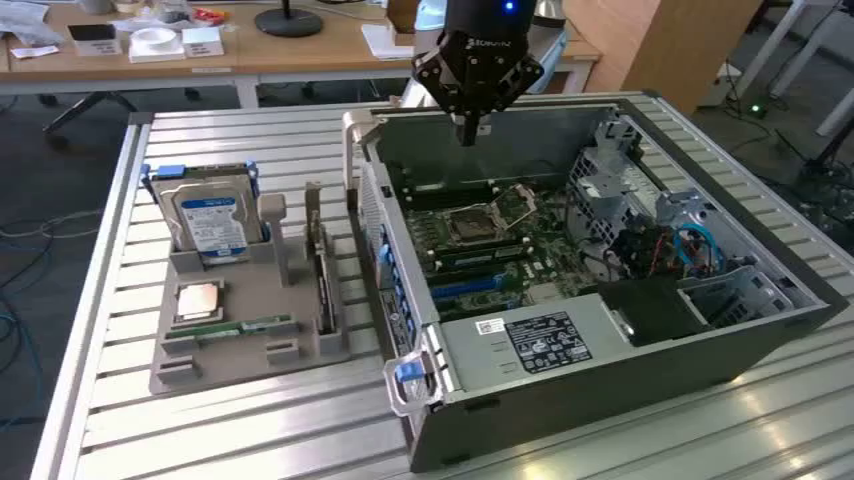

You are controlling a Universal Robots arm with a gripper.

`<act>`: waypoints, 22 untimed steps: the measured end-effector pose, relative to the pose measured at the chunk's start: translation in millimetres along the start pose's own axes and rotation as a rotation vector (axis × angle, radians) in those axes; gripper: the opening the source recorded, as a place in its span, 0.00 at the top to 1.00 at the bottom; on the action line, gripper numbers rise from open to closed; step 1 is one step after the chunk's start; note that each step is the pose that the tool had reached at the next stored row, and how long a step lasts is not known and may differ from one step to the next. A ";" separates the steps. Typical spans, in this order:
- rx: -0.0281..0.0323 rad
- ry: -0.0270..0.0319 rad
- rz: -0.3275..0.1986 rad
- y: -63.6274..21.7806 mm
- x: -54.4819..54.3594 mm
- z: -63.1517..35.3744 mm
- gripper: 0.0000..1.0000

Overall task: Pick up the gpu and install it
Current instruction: 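Reach for the gpu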

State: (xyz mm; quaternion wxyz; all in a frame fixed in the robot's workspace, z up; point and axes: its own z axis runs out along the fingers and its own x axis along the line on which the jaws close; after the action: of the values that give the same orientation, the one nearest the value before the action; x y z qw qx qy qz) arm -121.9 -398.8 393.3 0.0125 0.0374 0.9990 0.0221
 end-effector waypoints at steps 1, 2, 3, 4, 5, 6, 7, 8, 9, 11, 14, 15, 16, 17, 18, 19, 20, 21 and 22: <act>0.0000 0.0000 0.000 0.0 0.0 0.0 0.89; -0.0001 0.0000 0.000 0.0 0.0 0.0 0.89; 0.0000 0.0000 0.000 0.0 0.0 0.0 0.89; 0.0000 0.0000 0.000 0.0 0.0 0.0 0.89; 0.0000 0.0000 0.000 0.0 0.0 0.0 0.89; 0.0000 0.0000 0.000 0.0 0.0 0.0 0.89; 0.0000 -0.0001 0.000 0.0 0.0 0.0 0.89; 0.0000 0.0000 0.000 0.0 0.0 0.0 0.89; 0.0000 0.0000 0.000 0.0 0.0 0.0 0.89; 0.0000 0.0000 0.000 0.0 0.0 0.0 0.89; 0.0000 0.0000 0.000 0.0 0.0 0.0 0.89; 0.0000 0.0000 0.000 0.0 0.0 0.0 0.89; 0.0000 0.0000 0.000 0.0 0.0 0.0 0.89; 0.0000 0.0000 0.000 0.0 0.0 0.0 0.89; -0.0001 0.0000 0.000 0.0 0.0 0.0 0.89; -0.0001 -0.0001 0.000 0.0 0.4 0.0 0.89; 0.0001 0.0000 0.000 -0.1 1.4 -0.1 0.89; 0.0002 0.0001 0.000 -0.2 2.7 -0.2 0.89; 0.0001 0.0001 0.000 -0.3 4.4 -0.2 0.89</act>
State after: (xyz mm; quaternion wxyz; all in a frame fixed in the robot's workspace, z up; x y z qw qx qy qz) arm -126.3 -398.9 393.3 0.0124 0.0374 0.9990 0.0220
